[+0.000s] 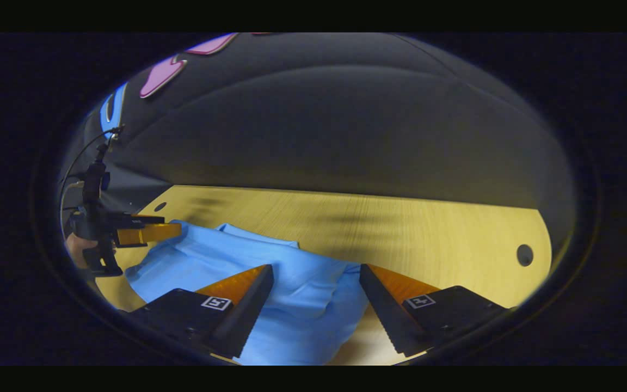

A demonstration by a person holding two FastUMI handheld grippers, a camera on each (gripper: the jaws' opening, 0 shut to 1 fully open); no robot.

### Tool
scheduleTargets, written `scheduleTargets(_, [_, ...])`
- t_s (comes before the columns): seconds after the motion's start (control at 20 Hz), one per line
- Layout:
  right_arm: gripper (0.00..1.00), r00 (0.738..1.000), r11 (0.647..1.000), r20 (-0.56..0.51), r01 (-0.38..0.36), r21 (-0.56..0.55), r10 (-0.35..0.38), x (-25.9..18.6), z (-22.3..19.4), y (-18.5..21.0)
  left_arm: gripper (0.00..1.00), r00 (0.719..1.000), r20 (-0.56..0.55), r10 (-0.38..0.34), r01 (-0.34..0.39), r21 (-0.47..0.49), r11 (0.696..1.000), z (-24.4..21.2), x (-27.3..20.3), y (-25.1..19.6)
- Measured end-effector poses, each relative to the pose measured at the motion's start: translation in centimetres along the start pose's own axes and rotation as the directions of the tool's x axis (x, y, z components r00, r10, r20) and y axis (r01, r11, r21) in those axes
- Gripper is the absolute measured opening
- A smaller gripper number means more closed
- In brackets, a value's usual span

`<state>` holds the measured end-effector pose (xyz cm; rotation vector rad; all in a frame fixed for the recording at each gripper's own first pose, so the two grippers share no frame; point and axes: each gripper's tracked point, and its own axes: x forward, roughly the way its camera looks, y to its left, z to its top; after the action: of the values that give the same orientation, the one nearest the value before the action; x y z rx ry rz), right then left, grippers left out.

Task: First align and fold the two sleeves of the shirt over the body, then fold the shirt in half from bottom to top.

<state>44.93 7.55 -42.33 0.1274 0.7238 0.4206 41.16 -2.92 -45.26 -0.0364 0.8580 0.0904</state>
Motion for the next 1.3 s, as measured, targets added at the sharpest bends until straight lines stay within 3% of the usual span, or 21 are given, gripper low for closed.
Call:
scheduleTargets(0.05, [0.92,1.000,1.000,0.021,0.007,-0.014,-0.006,-1.2,0.8,0.2,0.97,0.999,0.032,0.000,0.000,0.005,1.000,1.0,-1.6,0.3])
scheduleTargets(0.1, [0.98,0.999,0.999,0.042,0.020,-0.029,-0.018,-2.7,1.6,0.5,0.99,0.998,0.064,-0.005,0.004,0.014,1.000,1.7,-3.4,0.4])
scheduleTargets(0.25, [0.98,0.989,0.995,0.135,0.069,-0.073,-0.059,-9.4,4.4,1.7,0.99,0.987,0.157,-0.028,0.022,0.037,0.999,2.8,-10.8,0.6])
scheduleTargets(0.5, [0.98,0.943,0.972,0.308,0.179,-0.150,-0.125,-24.6,6.6,7.4,0.99,0.944,0.316,-0.090,0.070,0.075,0.995,0.0,-27.4,1.1])
scheduleTargets(0.7, [0.97,0.916,0.970,0.379,0.196,-0.141,-0.130,-36.0,3.3,13.7,0.99,0.898,0.417,-0.139,0.072,0.172,0.982,-5.3,-40.1,1.0])
scheduleTargets(0.9, [0.97,0.876,0.970,0.451,0.232,-0.080,-0.172,-45.2,-1.4,20.5,0.98,0.857,0.465,-0.224,0.141,0.206,0.968,-11.5,-49.4,-2.3])
scheduleTargets(1.1, [0.97,0.847,0.966,0.507,0.240,-0.095,-0.161,-51.7,-4.6,25.4,0.99,0.834,0.475,-0.281,0.207,0.203,0.957,-15.1,-55.4,-5.2])
scheduleTargets(1.3, [0.97,0.813,0.951,0.564,0.270,-0.150,-0.143,-56.3,-5.2,27.3,0.99,0.819,0.506,-0.271,0.210,0.176,0.962,-14.7,-58.1,-5.4])
